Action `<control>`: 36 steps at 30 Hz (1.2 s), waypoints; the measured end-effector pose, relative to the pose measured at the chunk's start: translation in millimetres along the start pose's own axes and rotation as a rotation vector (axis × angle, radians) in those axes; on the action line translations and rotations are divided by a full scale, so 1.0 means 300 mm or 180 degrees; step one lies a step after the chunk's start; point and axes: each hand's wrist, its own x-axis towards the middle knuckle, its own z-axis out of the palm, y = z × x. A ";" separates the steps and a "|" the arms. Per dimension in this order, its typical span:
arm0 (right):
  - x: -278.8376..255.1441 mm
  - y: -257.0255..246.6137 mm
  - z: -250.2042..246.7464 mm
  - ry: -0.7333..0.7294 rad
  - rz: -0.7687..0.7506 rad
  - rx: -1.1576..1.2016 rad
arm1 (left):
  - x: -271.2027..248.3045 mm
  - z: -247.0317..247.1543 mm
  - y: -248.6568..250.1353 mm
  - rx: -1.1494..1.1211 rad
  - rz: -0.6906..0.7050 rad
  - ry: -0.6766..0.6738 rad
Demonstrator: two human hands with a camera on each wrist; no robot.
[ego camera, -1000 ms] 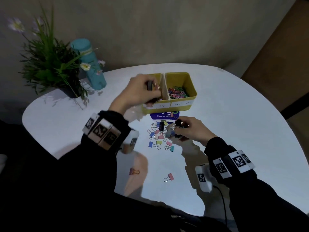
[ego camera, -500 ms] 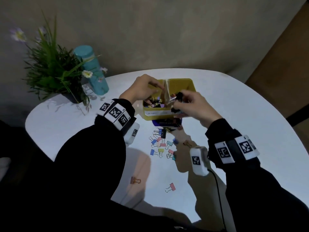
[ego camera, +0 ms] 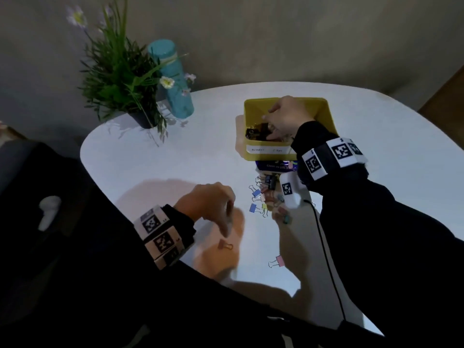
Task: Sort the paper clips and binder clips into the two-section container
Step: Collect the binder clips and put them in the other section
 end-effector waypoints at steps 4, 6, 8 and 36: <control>-0.031 0.012 -0.016 -0.0139 0.0033 0.0041 | 0.007 0.081 0.067 0.0656 0.0109 -0.0319; -0.065 0.026 -0.042 0.0011 -0.0088 0.0172 | 0.012 0.110 0.087 0.0774 0.0116 -0.0193; -0.123 0.056 -0.087 0.0300 -0.0232 0.0290 | 0.018 0.128 0.097 0.0748 0.0131 -0.0015; -0.359 0.415 0.059 -0.0576 0.0347 -0.1410 | 0.208 0.035 0.198 -0.0528 0.0194 0.0781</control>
